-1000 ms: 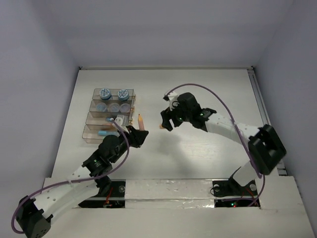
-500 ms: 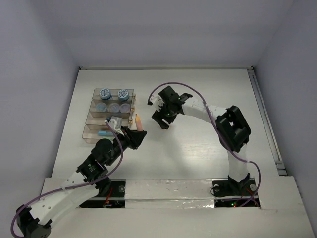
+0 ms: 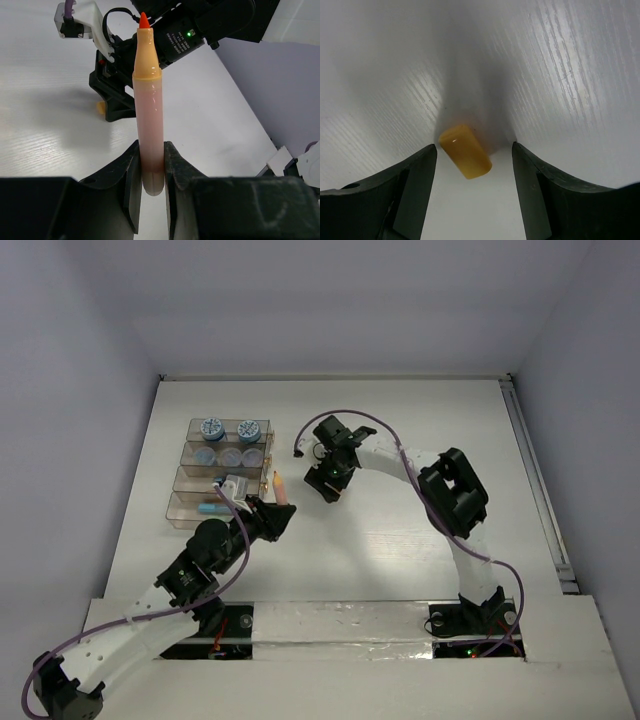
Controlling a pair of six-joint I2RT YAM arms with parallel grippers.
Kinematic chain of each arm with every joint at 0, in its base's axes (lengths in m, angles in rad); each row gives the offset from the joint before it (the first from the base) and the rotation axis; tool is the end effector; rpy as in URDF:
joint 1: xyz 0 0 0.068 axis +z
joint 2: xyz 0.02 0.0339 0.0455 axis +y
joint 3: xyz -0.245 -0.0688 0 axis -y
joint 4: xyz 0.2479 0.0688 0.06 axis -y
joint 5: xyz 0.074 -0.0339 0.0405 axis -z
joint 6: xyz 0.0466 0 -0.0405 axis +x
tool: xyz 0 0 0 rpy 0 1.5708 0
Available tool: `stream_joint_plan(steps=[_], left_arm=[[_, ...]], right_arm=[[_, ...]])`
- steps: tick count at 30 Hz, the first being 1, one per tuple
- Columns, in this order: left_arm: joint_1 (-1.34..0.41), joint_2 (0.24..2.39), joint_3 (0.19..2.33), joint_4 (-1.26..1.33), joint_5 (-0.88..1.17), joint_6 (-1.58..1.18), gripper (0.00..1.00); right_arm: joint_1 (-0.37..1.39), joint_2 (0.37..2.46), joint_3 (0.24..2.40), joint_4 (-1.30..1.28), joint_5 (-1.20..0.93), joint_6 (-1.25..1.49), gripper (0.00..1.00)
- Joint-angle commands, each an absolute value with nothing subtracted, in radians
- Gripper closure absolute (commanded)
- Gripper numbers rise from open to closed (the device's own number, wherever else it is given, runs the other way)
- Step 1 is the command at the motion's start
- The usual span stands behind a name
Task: Sort the stationery into containers
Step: Close the pen cap on the pen.
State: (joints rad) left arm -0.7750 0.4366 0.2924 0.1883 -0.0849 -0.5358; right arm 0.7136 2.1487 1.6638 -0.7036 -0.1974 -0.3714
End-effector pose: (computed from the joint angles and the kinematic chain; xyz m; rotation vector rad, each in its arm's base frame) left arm 0.1258 -0.1177 0.2462 0.1210 1.6048 -0.9699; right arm 0.3310 0.2987 0.1452 -1.4789 2.3502 0.3624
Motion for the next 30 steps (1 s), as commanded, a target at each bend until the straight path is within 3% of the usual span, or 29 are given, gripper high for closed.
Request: stream_joint_plan(steps=[1,16,18,19,22,30], left_arm=[[-0.775,0.448,0.324,0.225,-0.097,-0.526,1.0],[-0.775,0.462,0.328,0.222,-0.101,-0.525,1.0],[-0.775,0.46,0.33,0.219,-0.103,-0.526,1.0],[-0.775,0.457,0.33,0.216,-0.106,-0.526,1.0],[-0.775,0.456,0.327,0.218,-0.104,-0.529,1.0],[-0.775,0.479,0.33,0.241,-0.084,-0.532,1.0]], right_arm=[[0.715,2.166,1.697,-0.687,-0.163,-0.377,0.33],[0.715,2.203,1.697,-0.641,-0.089,-0.357,0.37],[0.715,2.206,1.697,-0.641,-0.097,-0.353,0.49],[0.715,2.206,1.689,-0.634,-0.097,-0.347,0.61],[0.715,2.189,1.665,-0.614,-0.097,-0.324,0.75],[0.715,1.999,1.485,-0.395,-0.101,-0.204,0.86]])
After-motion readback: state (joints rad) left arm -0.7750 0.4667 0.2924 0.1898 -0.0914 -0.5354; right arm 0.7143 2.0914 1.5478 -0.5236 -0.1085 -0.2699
